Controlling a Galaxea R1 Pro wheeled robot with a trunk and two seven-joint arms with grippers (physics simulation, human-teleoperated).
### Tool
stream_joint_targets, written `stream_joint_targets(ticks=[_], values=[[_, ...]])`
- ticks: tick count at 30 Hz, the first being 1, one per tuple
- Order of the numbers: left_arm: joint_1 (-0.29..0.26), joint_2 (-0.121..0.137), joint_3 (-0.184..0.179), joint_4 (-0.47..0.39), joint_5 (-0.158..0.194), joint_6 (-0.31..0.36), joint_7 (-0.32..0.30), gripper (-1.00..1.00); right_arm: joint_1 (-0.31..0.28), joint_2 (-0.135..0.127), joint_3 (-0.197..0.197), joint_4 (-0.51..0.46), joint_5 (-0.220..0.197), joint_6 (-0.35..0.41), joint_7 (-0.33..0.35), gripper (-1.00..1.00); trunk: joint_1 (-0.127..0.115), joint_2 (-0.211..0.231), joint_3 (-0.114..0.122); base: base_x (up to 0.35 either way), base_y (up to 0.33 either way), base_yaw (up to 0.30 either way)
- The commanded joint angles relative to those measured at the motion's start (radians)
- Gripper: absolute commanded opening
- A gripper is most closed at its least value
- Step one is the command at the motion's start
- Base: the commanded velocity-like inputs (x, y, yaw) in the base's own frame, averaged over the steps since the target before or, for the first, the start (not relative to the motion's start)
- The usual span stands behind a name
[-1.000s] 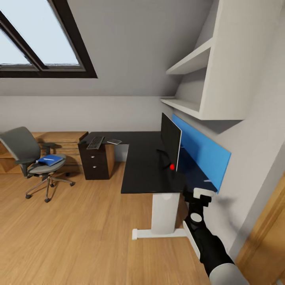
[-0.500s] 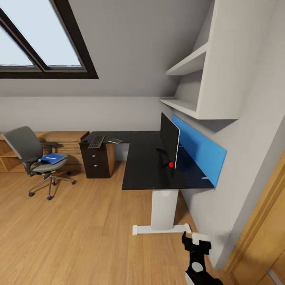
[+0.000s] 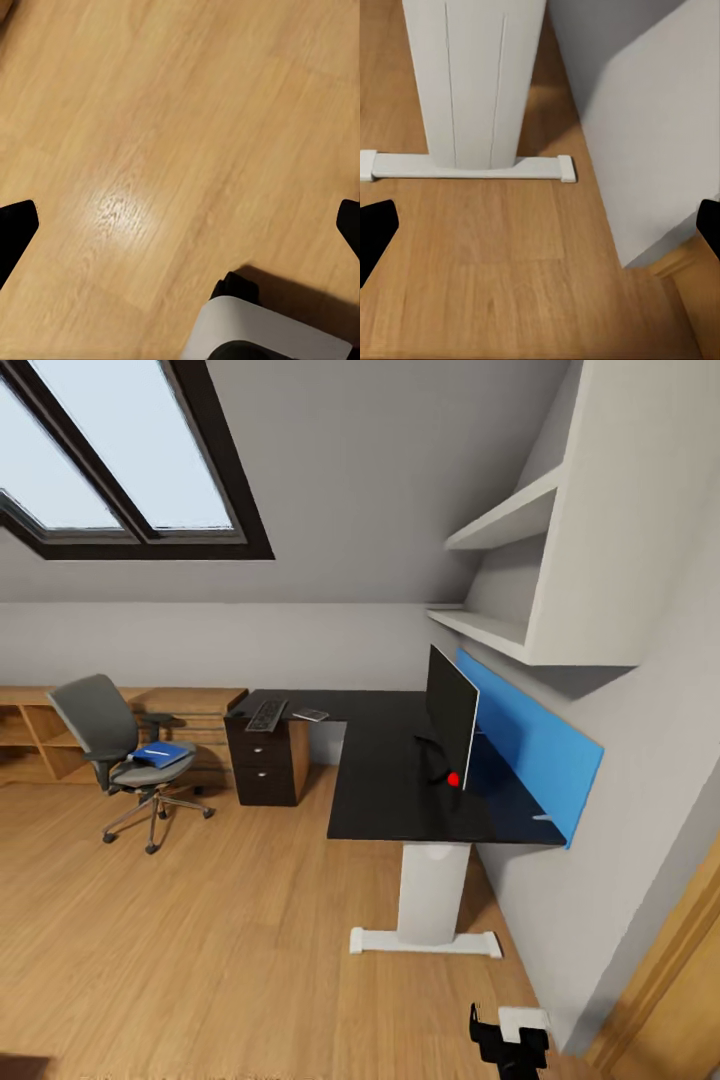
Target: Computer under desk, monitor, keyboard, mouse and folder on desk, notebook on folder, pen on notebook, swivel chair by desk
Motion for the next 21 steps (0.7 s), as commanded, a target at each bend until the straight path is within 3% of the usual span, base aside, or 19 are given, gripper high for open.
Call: stream_joint_targets(ticks=[1,11,21], values=[[-0.001,0.001,-0.008,-0.001,0.006,-0.005,0.006,1.0,-0.001,0.001,0.008,0.002,0.004,0.0,-0.01,1.0,0.0,-0.001,-0.002,0.0,0.0,0.248],[-0.001,-0.004,-0.008,0.0,0.006,-0.018,0.005,1.0,-0.001,0.007,0.007,0.007,0.004,0.0,-0.003,1.0,0.0,-0.001,-0.01,0.042,0.185,0.222],[-0.001,-0.016,-0.008,0.0,0.006,-0.019,0.005,1.0,-0.001,0.007,0.009,0.047,0.011,-0.002,0.013,1.0,0.0,-0.001,-0.011,0.012,0.318,0.025]])
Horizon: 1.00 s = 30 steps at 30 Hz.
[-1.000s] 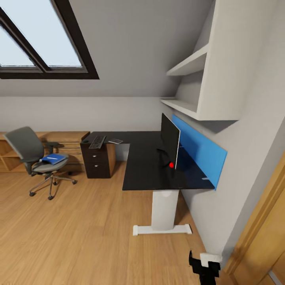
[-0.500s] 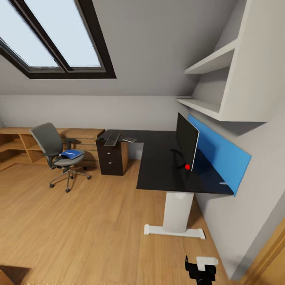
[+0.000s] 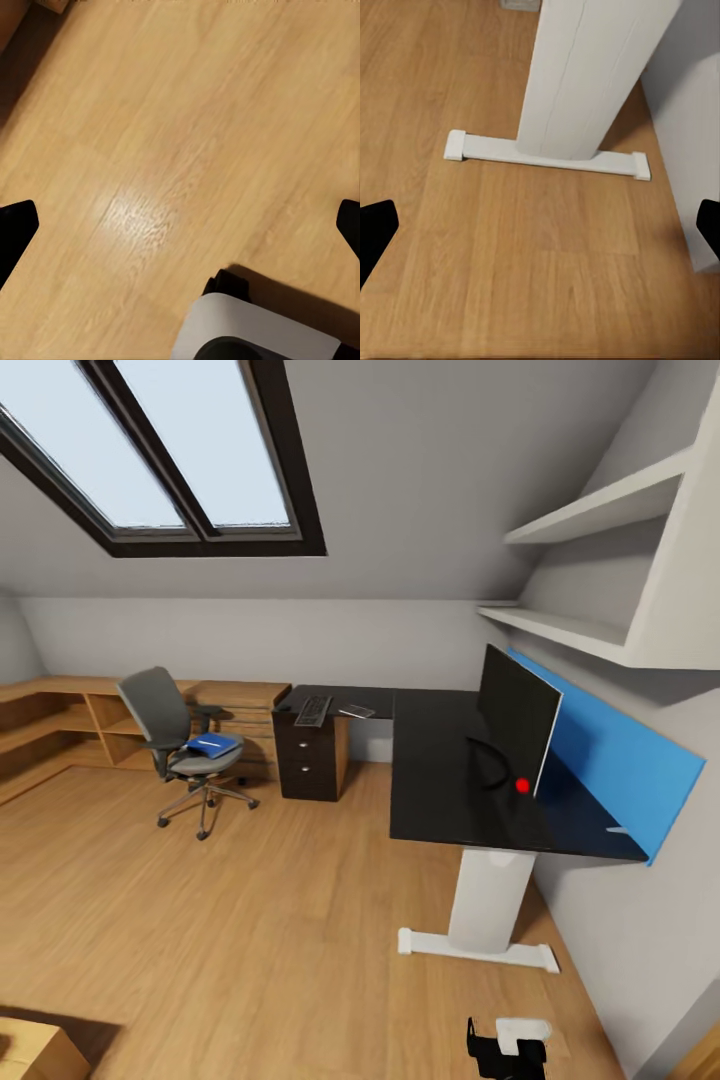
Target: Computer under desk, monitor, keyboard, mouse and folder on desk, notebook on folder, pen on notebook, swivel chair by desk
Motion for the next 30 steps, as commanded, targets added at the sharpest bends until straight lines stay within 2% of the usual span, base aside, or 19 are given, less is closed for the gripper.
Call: stream_joint_targets(ticks=[1,8,16,30], values=[[-0.001,0.001,-0.009,-0.001,0.006,-0.002,0.005,1.0,-0.001,0.0,0.008,0.001,0.004,0.0,-0.01,1.0,0.0,-0.001,-0.001,0.005,0.323,0.0],[-0.001,0.0,-0.009,-0.001,0.006,-0.003,0.006,1.0,0.003,-0.009,0.005,0.012,0.003,0.008,-0.013,1.0,0.0,-0.001,-0.001,0.095,0.32,0.0],[-0.001,0.0,-0.009,-0.001,0.006,-0.001,0.006,1.0,0.058,-0.012,0.007,0.02,0.003,0.013,-0.012,1.0,0.0,-0.001,-0.001,0.173,0.312,0.0],[-0.001,-0.001,-0.011,-0.001,0.006,-0.001,0.006,1.0,0.068,-0.014,0.006,0.02,0.003,0.013,-0.012,1.0,0.0,-0.001,-0.001,0.176,0.252,0.0]])
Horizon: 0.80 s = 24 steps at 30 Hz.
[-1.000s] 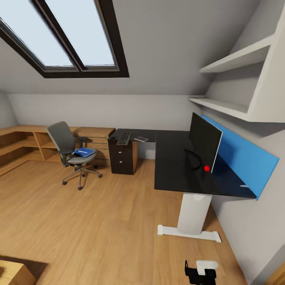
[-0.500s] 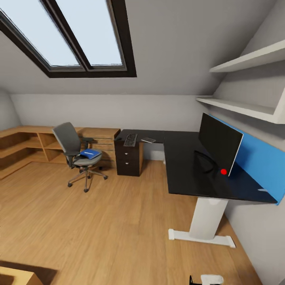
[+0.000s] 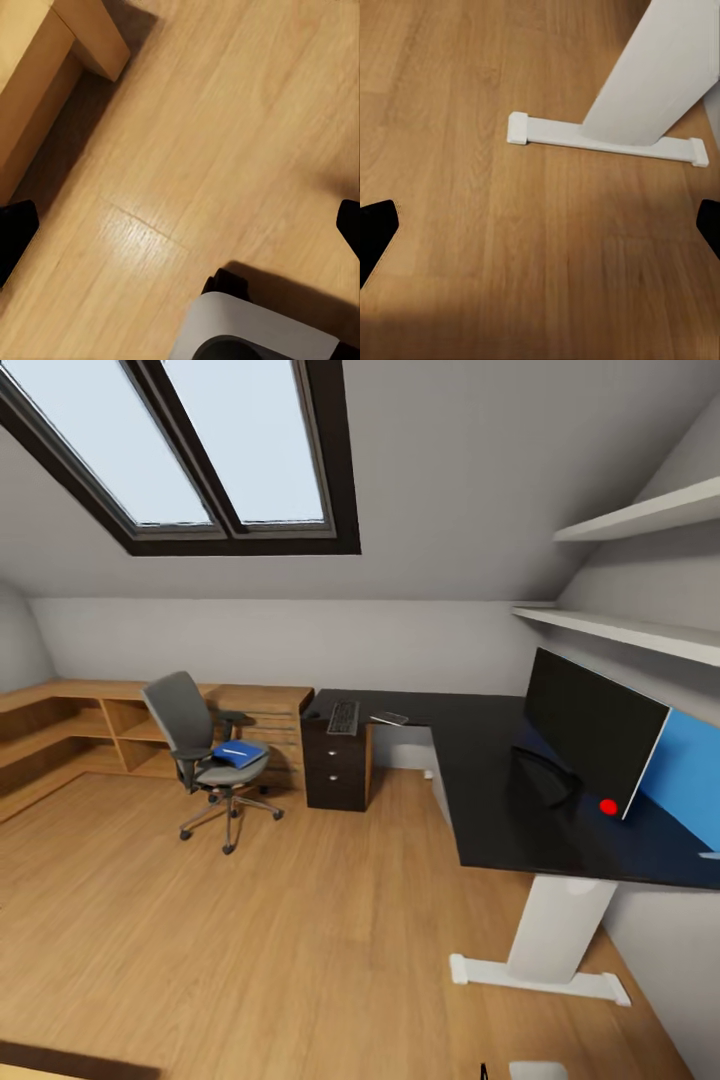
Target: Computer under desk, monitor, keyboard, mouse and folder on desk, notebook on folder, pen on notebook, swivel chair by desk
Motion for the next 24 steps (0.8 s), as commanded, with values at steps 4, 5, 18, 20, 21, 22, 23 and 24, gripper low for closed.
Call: stream_joint_targets(ticks=[4,5,18,20,21,22,23,24], values=[[-0.001,0.0,-0.009,-0.001,0.005,-0.002,0.005,1.0,-0.001,0.0,0.008,0.002,0.005,-0.001,-0.01,1.0,0.0,-0.001,-0.001,0.026,0.152,0.0],[-0.001,0.0,-0.01,-0.001,0.005,-0.002,0.005,1.0,-0.001,0.0,0.008,0.002,0.005,-0.001,-0.01,1.0,0.0,-0.001,-0.001,0.018,0.085,0.0],[-0.001,-0.01,-0.01,-0.001,0.006,-0.001,0.006,1.0,-0.001,0.0,0.008,0.002,0.005,-0.001,-0.01,1.0,0.0,-0.001,-0.001,0.223,0.009,0.0],[-0.001,-0.01,-0.01,-0.001,0.006,-0.001,0.006,1.0,-0.001,0.0,0.008,0.002,0.005,-0.001,-0.01,1.0,0.0,-0.001,-0.001,0.267,0.0,0.0],[-0.001,-0.01,-0.01,-0.001,0.006,-0.001,0.006,1.0,-0.001,0.0,0.008,0.002,0.005,-0.001,-0.01,1.0,0.0,-0.001,-0.001,0.267,0.0,0.0],[-0.001,-0.01,-0.01,-0.001,0.006,-0.001,0.006,1.0,-0.001,0.0,0.008,0.002,0.005,-0.001,-0.01,1.0,0.0,-0.001,-0.001,0.267,0.0,0.0],[-0.001,-0.01,-0.01,-0.001,0.006,-0.001,0.006,1.0,-0.001,0.0,0.008,0.002,0.005,-0.001,-0.01,1.0,0.0,-0.001,-0.001,0.267,0.0,0.0],[-0.001,-0.01,-0.01,-0.001,0.006,-0.001,0.006,1.0,-0.001,0.0,0.008,0.002,0.005,-0.001,-0.01,1.0,0.0,-0.001,-0.001,0.267,0.0,0.0]])
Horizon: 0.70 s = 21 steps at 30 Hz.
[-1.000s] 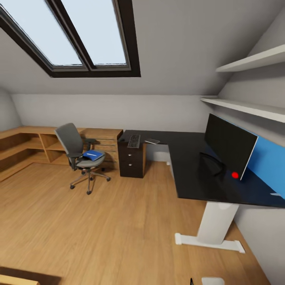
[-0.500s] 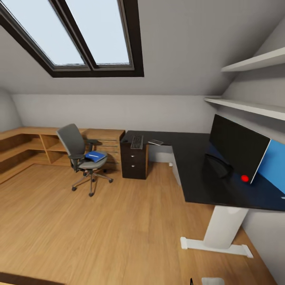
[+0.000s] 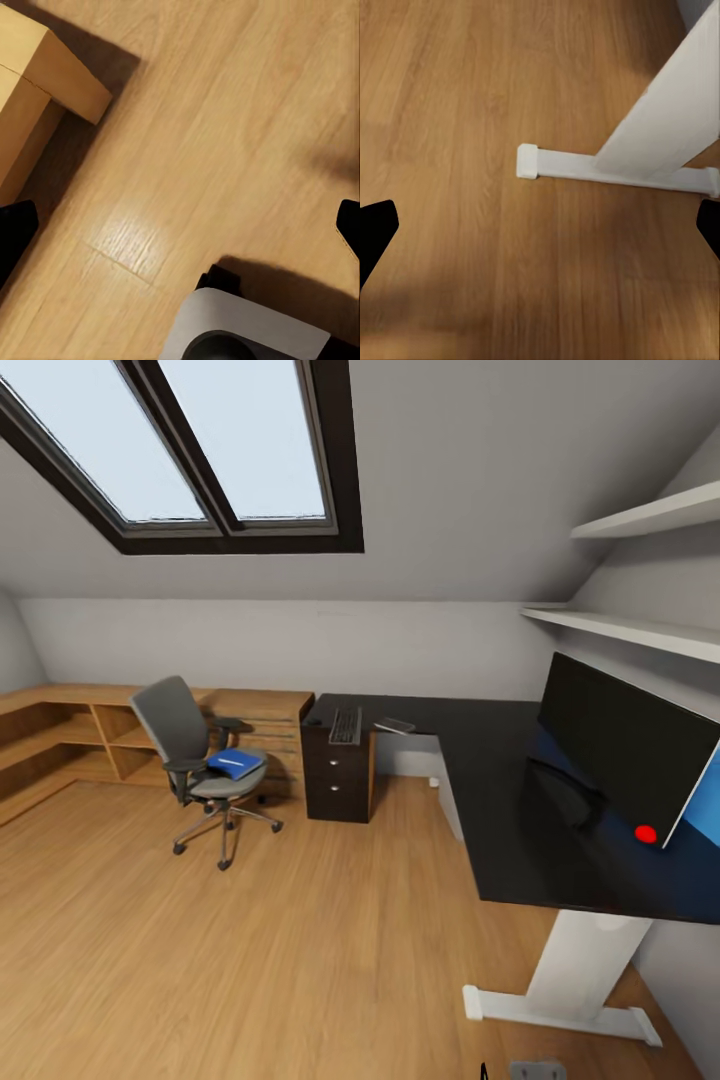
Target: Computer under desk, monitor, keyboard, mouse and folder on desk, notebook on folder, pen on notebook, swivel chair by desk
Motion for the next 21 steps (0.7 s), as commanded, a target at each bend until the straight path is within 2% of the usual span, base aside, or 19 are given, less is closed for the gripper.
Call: stream_joint_targets(ticks=[1,13,21], values=[[-0.001,0.001,-0.009,-0.001,0.006,-0.002,0.006,1.0,-0.001,0.0,0.008,0.002,0.005,-0.001,-0.01,1.0,0.001,-0.001,-0.001,0.27,0.0,0.0],[-0.001,0.001,-0.009,-0.001,0.006,-0.002,0.006,1.0,-0.001,0.0,0.008,0.002,0.005,-0.001,-0.011,1.0,0.001,-0.001,-0.001,0.294,0.0,0.0],[-0.001,0.001,-0.01,-0.001,0.005,-0.003,0.006,1.0,-0.001,0.001,0.008,0.002,0.005,0.0,-0.011,1.0,0.001,-0.001,-0.001,0.216,0.0,0.0]])
